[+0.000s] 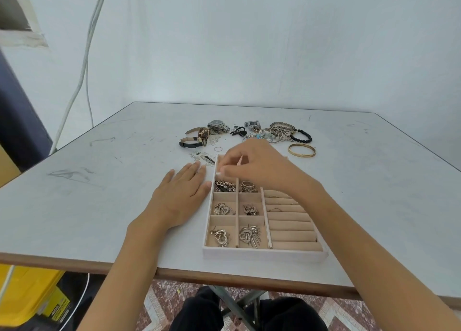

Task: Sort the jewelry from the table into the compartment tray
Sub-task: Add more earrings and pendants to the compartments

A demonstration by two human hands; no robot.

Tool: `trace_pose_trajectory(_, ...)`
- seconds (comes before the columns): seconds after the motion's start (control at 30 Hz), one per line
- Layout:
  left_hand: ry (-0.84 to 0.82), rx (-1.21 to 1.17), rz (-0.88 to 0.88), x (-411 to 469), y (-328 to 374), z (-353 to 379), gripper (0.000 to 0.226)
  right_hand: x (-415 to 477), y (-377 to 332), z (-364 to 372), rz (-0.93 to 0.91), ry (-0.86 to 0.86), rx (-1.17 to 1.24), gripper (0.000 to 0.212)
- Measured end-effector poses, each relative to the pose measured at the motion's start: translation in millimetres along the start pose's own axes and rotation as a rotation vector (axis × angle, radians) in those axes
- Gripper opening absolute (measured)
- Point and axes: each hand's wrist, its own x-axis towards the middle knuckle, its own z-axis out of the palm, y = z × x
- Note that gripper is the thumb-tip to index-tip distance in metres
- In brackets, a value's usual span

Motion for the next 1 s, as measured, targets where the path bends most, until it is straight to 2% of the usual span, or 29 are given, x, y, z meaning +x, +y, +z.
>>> trace_pose_trajectory(0.3, 0.087, -0.043, -0.008, 2.8, 1.4, -6.7, 0.050, 37.7, 30.6, -26.7, 0.161, 0.161, -0.082, 0.014)
trace_pose_trajectory(0.53, 0.114, -0.074, -0.115, 22.9, 4.2, -24.5, 0.031, 60.7, 63.2, -41.2, 0.348, 0.251, -0.239, 0.023)
trace_pose_trajectory(0.67, 0.165, -0.097, -0.167, 47.3, 6.7, -44.6, 0.024, 72.1, 78.3, -46.4, 0.408, 0.246, -0.332, 0.030)
trace_pose_trajectory(1.0, 0.243, 0.103, -0.055, 136.4, 47.9, -48.7, 0.034, 94.8, 90.6, -41.8, 0.408, 0.212, -0.450, 0.032)
